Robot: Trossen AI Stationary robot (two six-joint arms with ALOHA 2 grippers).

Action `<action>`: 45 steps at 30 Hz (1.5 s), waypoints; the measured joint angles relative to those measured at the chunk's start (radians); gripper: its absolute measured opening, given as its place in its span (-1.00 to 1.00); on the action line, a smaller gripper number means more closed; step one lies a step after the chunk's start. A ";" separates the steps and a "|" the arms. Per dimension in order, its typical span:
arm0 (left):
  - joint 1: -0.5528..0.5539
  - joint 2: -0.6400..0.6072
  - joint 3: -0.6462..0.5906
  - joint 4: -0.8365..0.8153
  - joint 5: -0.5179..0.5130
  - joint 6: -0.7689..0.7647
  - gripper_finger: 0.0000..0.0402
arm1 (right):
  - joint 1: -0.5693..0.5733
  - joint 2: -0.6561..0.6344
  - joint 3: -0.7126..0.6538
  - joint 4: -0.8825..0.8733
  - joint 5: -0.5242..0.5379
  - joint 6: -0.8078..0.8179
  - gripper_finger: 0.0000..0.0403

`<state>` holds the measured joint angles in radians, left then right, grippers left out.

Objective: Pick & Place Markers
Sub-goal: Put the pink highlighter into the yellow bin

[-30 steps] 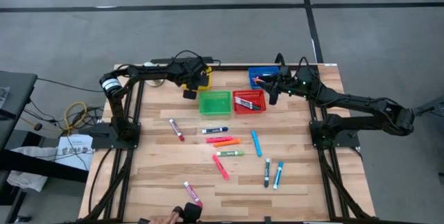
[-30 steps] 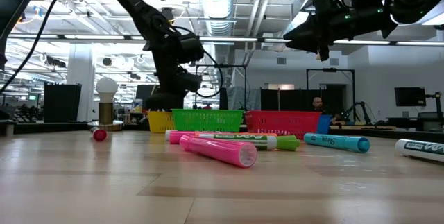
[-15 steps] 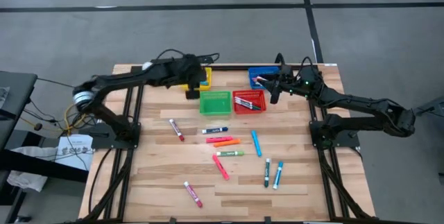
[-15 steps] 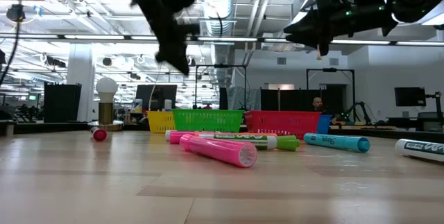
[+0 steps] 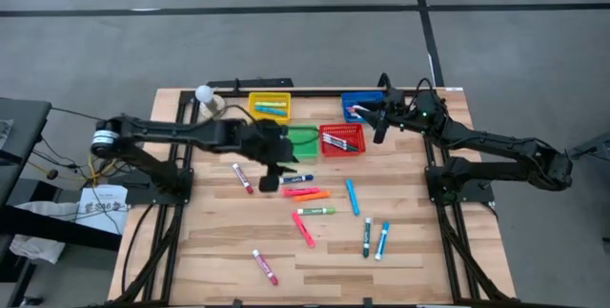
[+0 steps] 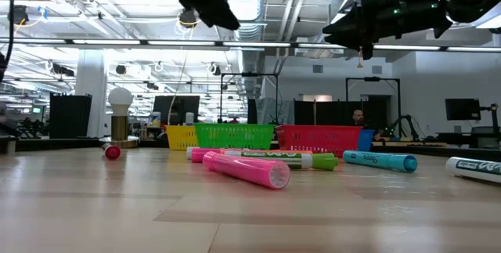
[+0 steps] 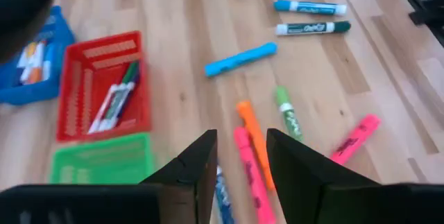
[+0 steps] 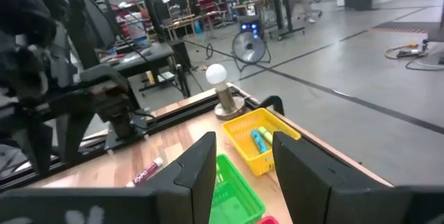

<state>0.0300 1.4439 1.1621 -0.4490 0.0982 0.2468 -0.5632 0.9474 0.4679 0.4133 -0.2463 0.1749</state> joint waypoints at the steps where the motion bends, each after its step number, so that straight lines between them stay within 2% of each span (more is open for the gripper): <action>1: -0.017 0.013 0.000 0.018 -0.011 -0.006 -0.37 | 0.000 0.000 0.000 0.000 -0.009 -0.001 -0.35; 11: -0.091 0.184 0.001 0.054 -0.024 -0.169 -0.30 | 0.000 0.000 0.000 0.001 -0.143 0.000 -0.35; 19: -0.094 0.284 0.001 0.055 -0.031 -0.225 -0.32 | 0.000 0.000 0.000 0.000 -0.187 0.000 -0.35; 29: -0.103 0.387 0.001 0.045 -0.055 -0.220 -0.33 | 0.000 0.000 0.000 -0.001 -0.209 -0.009 -0.35; 33: -0.112 0.422 0.001 0.045 -0.057 -0.226 -0.33 | 0.000 0.000 0.000 -0.001 -0.227 -0.010 -0.35; 40: -0.116 0.438 0.001 0.035 -0.149 -0.245 -0.34 | 0.000 0.000 0.000 -0.001 -0.231 -0.010 -0.35; 45: -0.118 0.438 0.001 0.030 -0.155 -0.256 -0.36 | 0.000 0.000 0.000 -0.001 -0.241 -0.010 -0.35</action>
<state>-0.0879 1.8816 1.1633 -0.4186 -0.0570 -0.0090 -0.5632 0.9478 0.4679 0.4124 -0.4876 0.1654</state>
